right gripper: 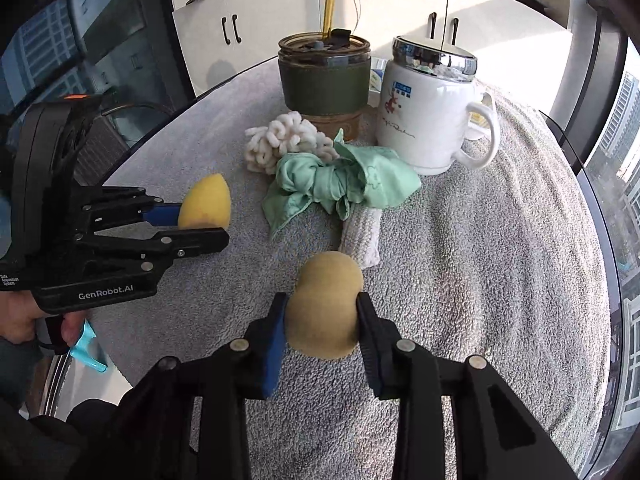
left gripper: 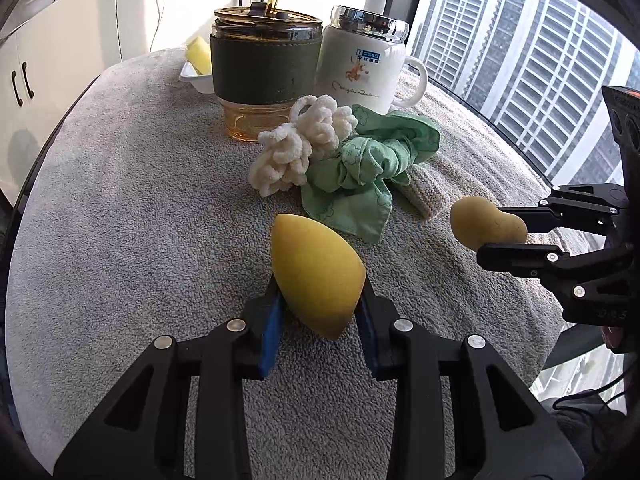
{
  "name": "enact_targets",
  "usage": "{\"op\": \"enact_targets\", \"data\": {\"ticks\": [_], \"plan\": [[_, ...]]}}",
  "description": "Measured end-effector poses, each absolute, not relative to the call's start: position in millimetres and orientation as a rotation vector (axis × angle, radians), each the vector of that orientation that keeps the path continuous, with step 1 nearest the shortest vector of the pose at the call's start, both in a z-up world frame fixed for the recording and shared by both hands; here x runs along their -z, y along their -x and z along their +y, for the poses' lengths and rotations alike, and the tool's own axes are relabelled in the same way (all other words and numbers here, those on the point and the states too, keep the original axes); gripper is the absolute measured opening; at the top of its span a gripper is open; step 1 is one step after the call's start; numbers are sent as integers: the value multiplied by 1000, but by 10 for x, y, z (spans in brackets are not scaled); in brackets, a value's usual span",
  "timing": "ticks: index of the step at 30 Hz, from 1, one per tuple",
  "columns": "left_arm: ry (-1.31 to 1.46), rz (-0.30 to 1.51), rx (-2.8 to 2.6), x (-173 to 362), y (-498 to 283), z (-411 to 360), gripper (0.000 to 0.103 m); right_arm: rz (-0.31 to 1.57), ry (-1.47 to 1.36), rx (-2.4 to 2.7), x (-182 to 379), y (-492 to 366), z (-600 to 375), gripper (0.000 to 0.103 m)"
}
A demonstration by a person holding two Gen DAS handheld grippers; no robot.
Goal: Organize soft objects
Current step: 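Carry both makeup sponges to the white tray and lower them inside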
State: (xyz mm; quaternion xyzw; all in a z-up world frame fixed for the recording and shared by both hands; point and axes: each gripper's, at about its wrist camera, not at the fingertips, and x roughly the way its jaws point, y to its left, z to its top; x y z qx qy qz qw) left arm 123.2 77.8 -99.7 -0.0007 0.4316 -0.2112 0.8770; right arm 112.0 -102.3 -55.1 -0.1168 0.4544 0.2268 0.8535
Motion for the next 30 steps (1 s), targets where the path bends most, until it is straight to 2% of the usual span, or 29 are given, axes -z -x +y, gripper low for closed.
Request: {"op": "enact_targets", "data": {"ticks": [12, 30], "plan": [[-25, 919, 402, 907, -1206, 917, 31, 948, 216, -408, 460, -1143, -1536, 36], [-14, 803, 335, 410, -1399, 1218, 31, 849, 233, -300, 26, -1388, -1865, 36]]}}
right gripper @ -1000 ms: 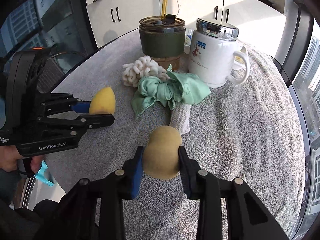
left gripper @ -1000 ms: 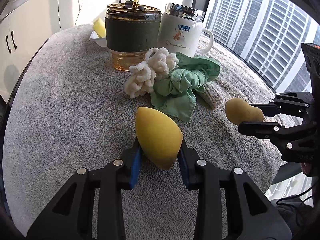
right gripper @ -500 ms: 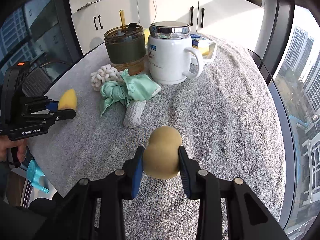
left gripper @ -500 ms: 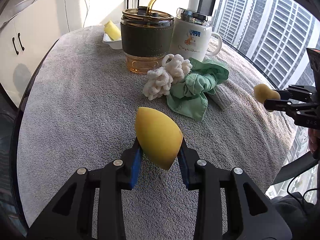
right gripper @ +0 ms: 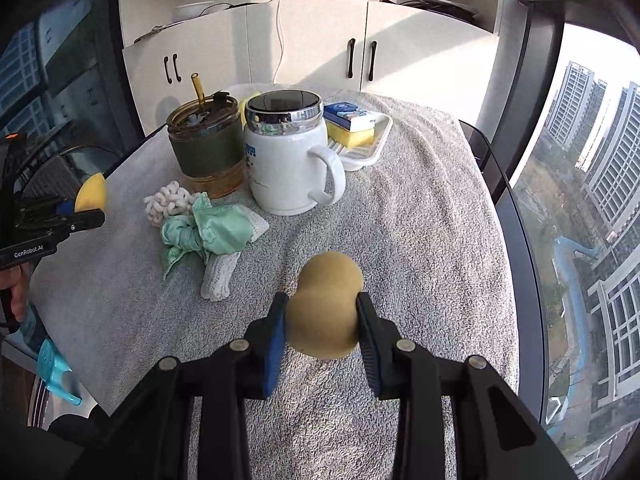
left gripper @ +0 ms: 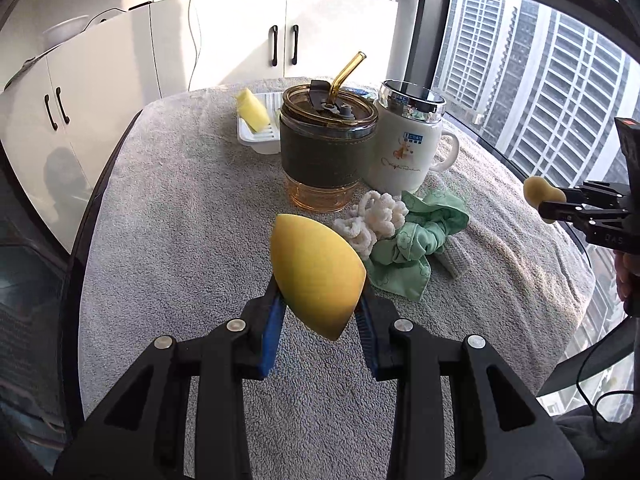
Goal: Organize soft objects
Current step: 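Carry both makeup sponges to the white tray and lower them inside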
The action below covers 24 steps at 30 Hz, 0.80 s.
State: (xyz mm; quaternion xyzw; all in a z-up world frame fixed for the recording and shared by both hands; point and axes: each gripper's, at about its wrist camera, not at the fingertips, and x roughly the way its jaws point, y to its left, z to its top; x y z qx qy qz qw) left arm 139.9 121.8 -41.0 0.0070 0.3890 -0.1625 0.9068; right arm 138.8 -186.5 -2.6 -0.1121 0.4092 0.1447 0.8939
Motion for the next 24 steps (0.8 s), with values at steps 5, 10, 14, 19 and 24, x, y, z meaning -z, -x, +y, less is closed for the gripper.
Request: {"op": "enact_targets", "data": {"ticks": [5, 10, 14, 19, 24], "plan": [[-29, 770, 312, 221, -1631, 1337, 31, 815, 249, -275, -144, -1551, -1954, 36], [-48, 742, 301, 53, -1879, 1430, 31, 789, 275, -255, -305, -1771, -2008, 36], [-61, 734, 297, -12, -2120, 1492, 31, 778, 287, -254, -408, -1978, -2041, 36], [-126, 704, 282, -242, -2431, 1509, 31, 761, 324, -250, -576, -2327, -2074, 36], [-206, 674, 297, -490, -2820, 1406, 31, 744, 379, -263, -785, -2715, -2012, 36]]}}
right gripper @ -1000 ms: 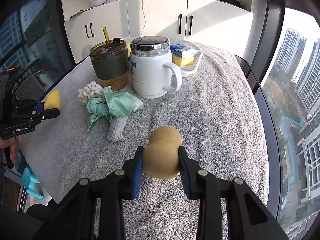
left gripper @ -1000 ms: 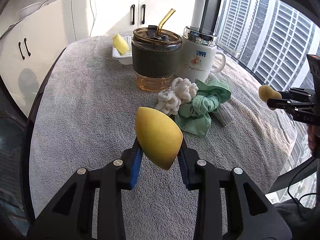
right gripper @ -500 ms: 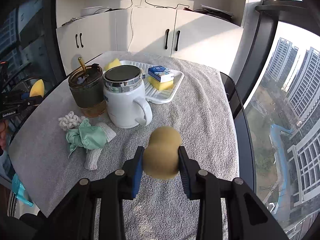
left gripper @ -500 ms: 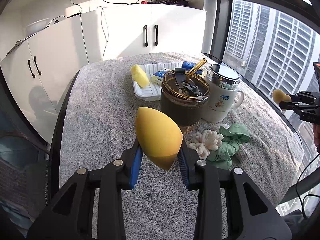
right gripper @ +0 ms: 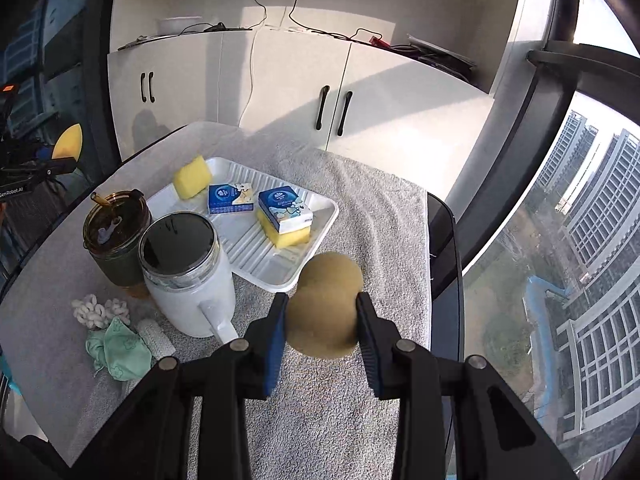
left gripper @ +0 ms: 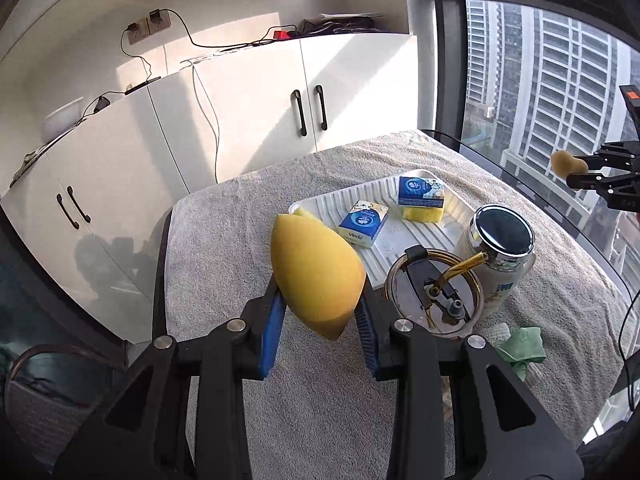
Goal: Organize soft objects
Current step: 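Carry both makeup sponges to the white tray and lower them inside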
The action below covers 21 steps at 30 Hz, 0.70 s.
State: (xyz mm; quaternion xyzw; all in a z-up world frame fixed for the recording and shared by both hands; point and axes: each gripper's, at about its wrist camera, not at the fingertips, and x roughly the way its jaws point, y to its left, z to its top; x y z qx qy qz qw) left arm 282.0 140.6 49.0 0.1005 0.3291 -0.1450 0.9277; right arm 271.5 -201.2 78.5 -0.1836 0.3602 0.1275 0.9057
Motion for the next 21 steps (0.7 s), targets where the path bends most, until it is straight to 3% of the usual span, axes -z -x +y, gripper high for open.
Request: {"op": "enact_targets", "data": {"ticks": [12, 21], "plan": [[-295, 737, 385, -474, -3888, 1074, 31, 762, 511, -349, -1018, -3729, -1594, 36], [-383, 824, 492, -31, -4386, 666, 31, 879, 592, -508, -598, -4256, -1160, 36]]}}
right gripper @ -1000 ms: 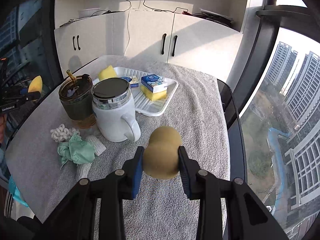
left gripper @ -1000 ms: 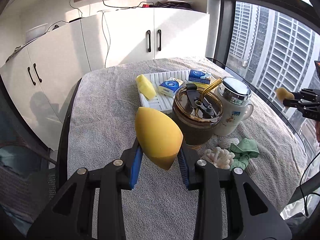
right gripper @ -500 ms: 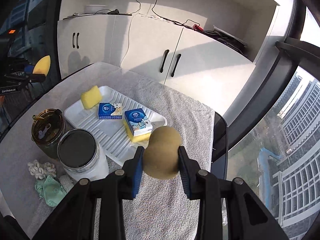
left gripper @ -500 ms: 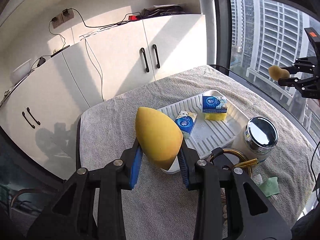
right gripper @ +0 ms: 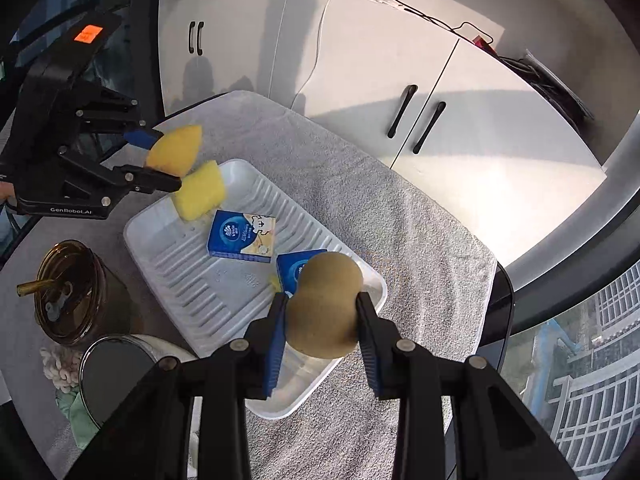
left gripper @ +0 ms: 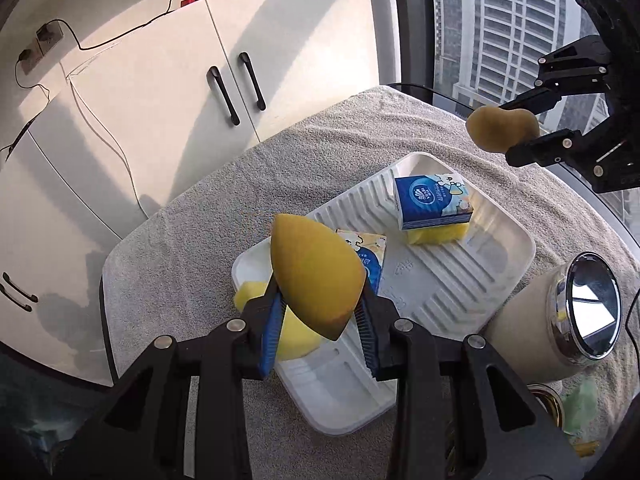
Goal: Organize soft objects
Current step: 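Carry both makeup sponges to the white tray and lower them inside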
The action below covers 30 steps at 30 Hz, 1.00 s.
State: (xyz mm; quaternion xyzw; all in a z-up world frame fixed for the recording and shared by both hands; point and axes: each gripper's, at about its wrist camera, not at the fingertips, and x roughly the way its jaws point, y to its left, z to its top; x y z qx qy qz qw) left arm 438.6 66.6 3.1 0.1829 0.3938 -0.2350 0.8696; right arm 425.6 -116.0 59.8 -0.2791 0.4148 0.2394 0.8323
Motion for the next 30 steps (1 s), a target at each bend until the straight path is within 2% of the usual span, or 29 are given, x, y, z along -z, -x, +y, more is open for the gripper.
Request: {"op": "enact_targets", "data": {"ticks": [16, 30], "plan": [[-392, 945, 581, 432, -4829, 545, 31, 1037, 697, -725, 45, -4626, -544, 36], [-400, 995, 651, 588, -4904, 533, 32, 1127, 825, -831, 378, -4677, -425, 36]]}}
